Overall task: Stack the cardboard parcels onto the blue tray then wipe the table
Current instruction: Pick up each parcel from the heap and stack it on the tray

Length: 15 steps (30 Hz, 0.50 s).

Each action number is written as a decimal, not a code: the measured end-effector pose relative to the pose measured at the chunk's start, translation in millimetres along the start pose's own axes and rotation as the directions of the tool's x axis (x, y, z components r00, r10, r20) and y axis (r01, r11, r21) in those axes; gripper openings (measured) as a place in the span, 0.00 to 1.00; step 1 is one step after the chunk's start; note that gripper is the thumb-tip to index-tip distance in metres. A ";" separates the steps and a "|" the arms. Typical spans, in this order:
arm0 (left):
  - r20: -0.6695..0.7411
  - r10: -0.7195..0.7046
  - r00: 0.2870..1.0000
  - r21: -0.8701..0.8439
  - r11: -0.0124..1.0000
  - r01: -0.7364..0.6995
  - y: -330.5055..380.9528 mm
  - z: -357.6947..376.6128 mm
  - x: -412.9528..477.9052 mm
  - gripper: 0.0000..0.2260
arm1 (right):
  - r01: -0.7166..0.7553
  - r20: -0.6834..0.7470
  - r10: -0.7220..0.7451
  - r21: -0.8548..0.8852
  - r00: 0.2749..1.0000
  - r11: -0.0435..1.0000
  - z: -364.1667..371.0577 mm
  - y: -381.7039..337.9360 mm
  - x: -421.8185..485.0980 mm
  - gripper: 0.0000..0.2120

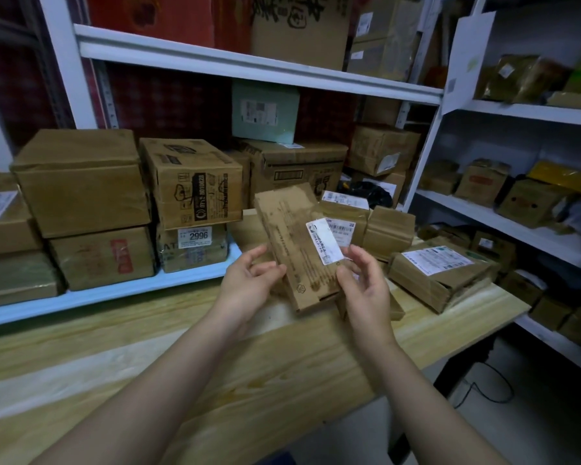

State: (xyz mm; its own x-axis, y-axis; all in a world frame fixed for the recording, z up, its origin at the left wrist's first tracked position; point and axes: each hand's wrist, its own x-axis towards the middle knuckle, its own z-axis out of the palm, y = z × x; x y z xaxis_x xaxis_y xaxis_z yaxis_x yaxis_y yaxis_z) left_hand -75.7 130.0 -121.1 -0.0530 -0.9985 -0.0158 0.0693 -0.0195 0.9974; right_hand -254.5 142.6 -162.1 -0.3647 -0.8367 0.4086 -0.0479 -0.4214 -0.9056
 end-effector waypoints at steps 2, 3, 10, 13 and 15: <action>0.012 -0.002 1.000 0.011 1.000 0.002 -1.9 2.7 0.2 0.24 | -0.174 -0.045 0.186 0.192 0.981 0.966 0.2 1.1 3.3 0.15; 0.019 -0.001 1.000 0.017 1.000 0.000 -2.9 3.5 -0.1 0.24 | -0.211 -0.056 0.232 0.249 0.971 0.945 -1.2 3.1 5.3 0.16; 0.033 0.046 0.998 0.027 0.999 -0.047 -1.1 4.2 -1.9 0.18 | -0.257 -0.012 0.272 0.290 0.962 0.922 -8.5 3.4 7.3 0.15; 0.025 0.046 0.999 0.011 0.999 -0.046 -0.7 4.5 -1.2 0.16 | -0.235 0.017 0.237 0.235 0.971 0.943 -9.2 4.4 7.4 0.15; 0.015 0.050 0.999 0.004 0.999 -0.050 -0.4 4.0 -0.6 0.17 | -0.228 0.025 0.228 0.208 0.973 0.951 -9.3 3.4 7.4 0.15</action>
State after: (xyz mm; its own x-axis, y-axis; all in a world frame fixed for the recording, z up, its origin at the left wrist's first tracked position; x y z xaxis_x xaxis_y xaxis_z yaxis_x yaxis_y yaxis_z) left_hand -79.7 130.8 -121.2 -0.0641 -0.9973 0.0348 0.0675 0.0304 0.9973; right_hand -266.0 138.2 -163.2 -0.3425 -0.9192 0.1942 0.2312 -0.2828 -0.9309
